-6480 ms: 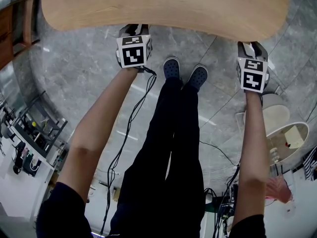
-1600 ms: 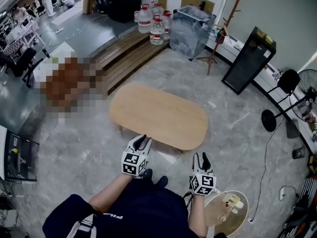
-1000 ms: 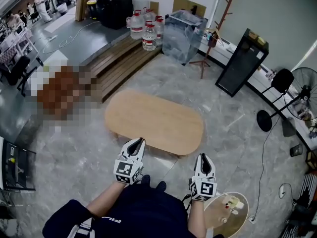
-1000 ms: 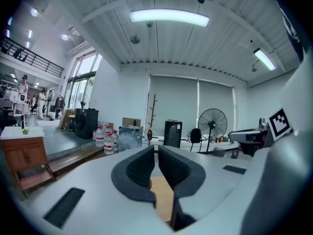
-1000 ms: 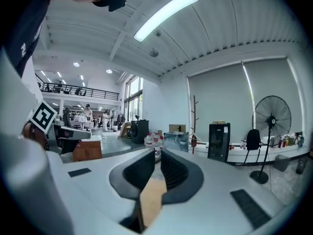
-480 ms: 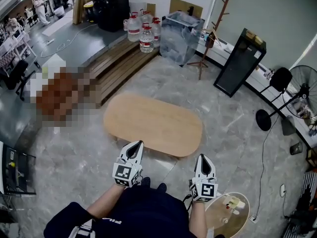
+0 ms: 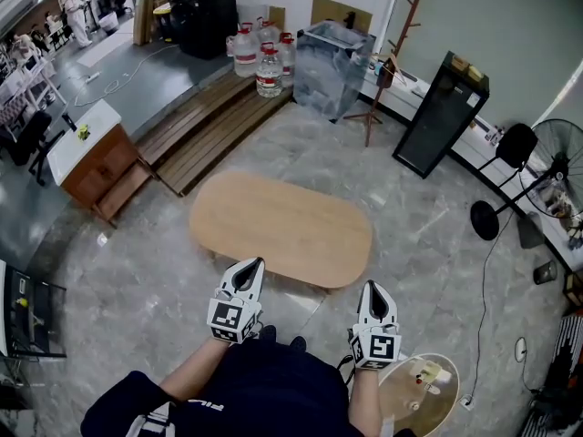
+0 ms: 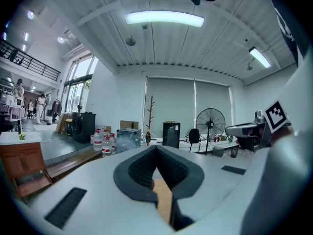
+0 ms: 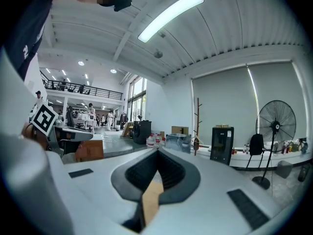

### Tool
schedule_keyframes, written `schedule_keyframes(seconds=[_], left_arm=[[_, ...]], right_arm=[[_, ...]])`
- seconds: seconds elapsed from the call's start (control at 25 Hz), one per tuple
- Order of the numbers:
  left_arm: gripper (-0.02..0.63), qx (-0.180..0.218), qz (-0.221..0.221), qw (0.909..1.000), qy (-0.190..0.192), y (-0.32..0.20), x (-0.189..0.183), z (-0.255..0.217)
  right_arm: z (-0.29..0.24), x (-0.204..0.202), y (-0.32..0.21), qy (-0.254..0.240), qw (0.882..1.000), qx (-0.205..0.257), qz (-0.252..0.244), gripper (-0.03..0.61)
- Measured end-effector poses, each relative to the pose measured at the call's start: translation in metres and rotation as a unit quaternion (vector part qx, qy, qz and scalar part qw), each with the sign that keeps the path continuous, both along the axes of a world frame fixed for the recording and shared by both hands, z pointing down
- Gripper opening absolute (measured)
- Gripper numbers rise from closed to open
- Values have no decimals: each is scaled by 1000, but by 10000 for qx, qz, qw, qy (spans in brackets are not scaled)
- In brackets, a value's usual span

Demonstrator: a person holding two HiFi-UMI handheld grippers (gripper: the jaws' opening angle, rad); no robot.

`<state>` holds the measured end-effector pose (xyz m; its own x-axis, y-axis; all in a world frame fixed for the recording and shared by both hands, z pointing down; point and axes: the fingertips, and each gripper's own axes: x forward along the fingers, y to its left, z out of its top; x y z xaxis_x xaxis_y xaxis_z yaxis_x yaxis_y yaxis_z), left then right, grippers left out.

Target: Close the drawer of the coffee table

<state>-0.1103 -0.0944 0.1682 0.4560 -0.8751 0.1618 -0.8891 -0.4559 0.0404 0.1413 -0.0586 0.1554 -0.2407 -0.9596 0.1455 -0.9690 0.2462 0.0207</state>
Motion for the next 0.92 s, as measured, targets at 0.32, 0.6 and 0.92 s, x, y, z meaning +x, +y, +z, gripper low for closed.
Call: schedule_keyframes(seconds=[0.32, 0.6, 0.92], left_arm=[[25, 46, 25, 10000, -14, -2, 6, -4], [25, 19, 63, 10000, -28, -2, 10, -4], [25, 3, 98, 9999, -81, -3, 16, -2]], right_arm=[[-6, 1, -2, 17, 9999, 47, -94, 27], [-6, 2, -4, -23, 9998, 12, -183, 26], [-3, 2, -5, -10, 9996, -2, -280, 26]])
